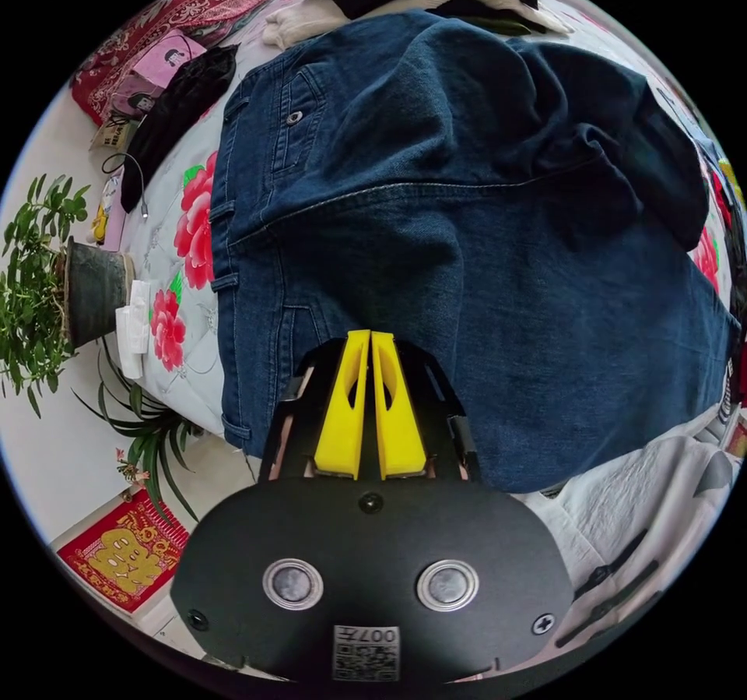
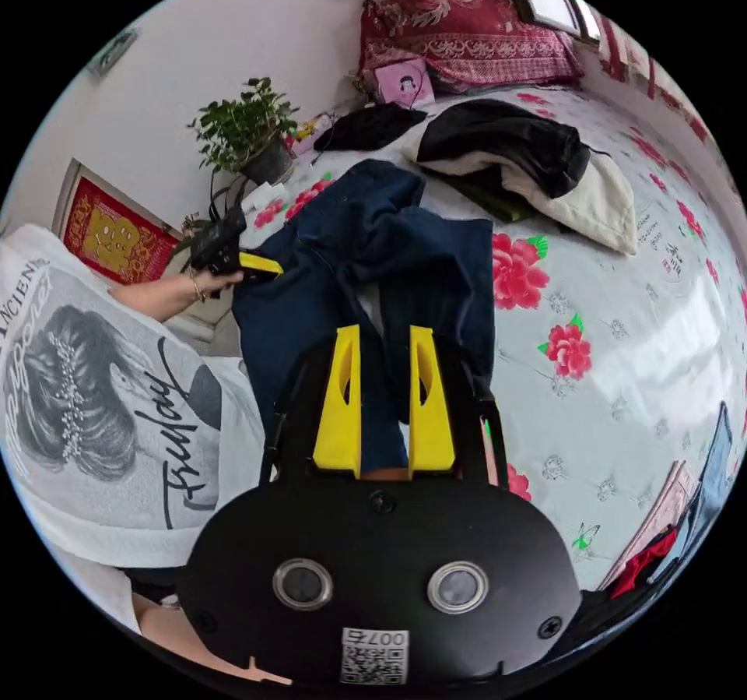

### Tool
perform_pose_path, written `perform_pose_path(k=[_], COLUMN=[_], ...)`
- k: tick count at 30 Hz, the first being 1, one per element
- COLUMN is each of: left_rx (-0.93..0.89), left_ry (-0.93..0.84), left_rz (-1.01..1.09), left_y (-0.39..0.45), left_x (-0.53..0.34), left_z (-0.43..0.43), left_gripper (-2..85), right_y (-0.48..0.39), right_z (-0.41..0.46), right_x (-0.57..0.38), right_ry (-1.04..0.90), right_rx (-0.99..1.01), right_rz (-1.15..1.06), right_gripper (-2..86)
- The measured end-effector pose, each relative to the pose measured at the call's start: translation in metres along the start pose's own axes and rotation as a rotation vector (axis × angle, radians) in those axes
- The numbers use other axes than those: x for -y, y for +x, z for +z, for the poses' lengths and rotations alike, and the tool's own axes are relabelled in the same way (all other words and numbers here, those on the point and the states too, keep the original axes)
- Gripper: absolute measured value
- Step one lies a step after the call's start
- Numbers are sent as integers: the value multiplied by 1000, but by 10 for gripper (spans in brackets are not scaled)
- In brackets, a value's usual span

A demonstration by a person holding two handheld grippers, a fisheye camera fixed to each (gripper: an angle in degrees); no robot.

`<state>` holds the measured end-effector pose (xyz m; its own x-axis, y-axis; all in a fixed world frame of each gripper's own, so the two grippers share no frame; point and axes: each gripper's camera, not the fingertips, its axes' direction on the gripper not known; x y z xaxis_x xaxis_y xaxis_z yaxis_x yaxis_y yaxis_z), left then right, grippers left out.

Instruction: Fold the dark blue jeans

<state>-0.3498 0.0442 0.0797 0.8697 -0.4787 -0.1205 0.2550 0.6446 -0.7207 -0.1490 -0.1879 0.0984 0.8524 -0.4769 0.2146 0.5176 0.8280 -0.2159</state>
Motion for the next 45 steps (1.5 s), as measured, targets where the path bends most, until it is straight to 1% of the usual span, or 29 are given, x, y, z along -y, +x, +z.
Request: perform_pose_path(k=[1,2,3,4,5,6,8,12,13,14,16,18,19,20,21,23,24,26,27,29,30,32,34,35,37,39,42,44,45], left_rx=[-2,-7,-12,-13,-12,-8,4,4,-2,-12,-18,-12,-11,-12,-17,-25,-29,-28,-22,-7,3,24,30,20,-11,-54,-91,-87,-74], left_ry=[1,4,8,10,13,12,6,-11,-12,-14,-17,-17,-16,-13,-7,0,4,6,4,1,-3,-8,-11,-14,-17,60,154,139,115], left_rz=[-3,-10,-17,-19,-20,-17,-9,-14,-19,-30,-27,-13,-10,-9,-14,-21,-25,-26,-19,-2,10,34,50,45,30,-22,-73,-77,-81], left_y=[-1,-2,-4,-5,-5,-5,-4,-7,-9,-11,-14,-14,-14,-15,-16,-19,-20,-21,-21,-19,-18,-16,-17,-19,-24,-33,-42,-42,-41], left_x=[0,0,-1,-1,-1,-1,1,4,4,5,5,5,5,4,2,1,0,-1,-1,-1,-1,-1,-2,-3,-5,-13,-18,-12,-6], left_z=[0,0,0,0,-1,-1,-1,-1,-2,-2,-2,-2,-2,-2,-3,-3,-3,-3,-4,-4,-4,-5,-6,-7,-11,-28,-46,-43,-37], left_gripper=[-10,-10,-10,-10,-10,-10,-10,-10,-10,-10,-10,-10,-10,-10,-10,-10,-10,-10,-10,-10,-10,-10,-10,-10,-10,-10,-10,-9,-9], right_y=[16,35,44,65,83,91,109,93,80,66,60,69,74,75,74,64,63,58,60,74,79,103,107,102,92,85,83,92,94], right_z=[-7,-6,-3,10,32,45,99,159,166,173,172,142,102,56,32,-63,-85,-152,-163,-176,-174,-145,-119,-107,-94,-82,-58,-36,-32], right_x=[8,18,23,37,51,59,82,101,103,101,100,95,84,66,55,-6,-24,-103,-122,-199,-217,-285,-319,-332,-336,-326,-290,-258,-251], right_ry=[128,204,217,194,113,61,-124,-260,-250,-272,-293,-216,-68,80,148,365,408,535,540,508,493,329,234,218,248,273,206,117,103], right_rx=[-31,-77,-104,-158,-193,-201,-225,-194,-300,-356,-367,-320,-279,-284,-316,-473,-507,-625,-640,-656,-651,-581,-519,-513,-476,-441,-446,-484,-499], right_rz=[73,156,198,287,321,326,318,196,167,84,47,121,171,212,231,333,372,564,613,813,863,1118,1206,1239,1232,1170,1017,908,890], right_gripper=[70,70,69,68,68,68,68,64,55,41,19,7,3,1,0,-1,-1,-2,-2,-1,0,3,6,8,10,12,14,17,17])
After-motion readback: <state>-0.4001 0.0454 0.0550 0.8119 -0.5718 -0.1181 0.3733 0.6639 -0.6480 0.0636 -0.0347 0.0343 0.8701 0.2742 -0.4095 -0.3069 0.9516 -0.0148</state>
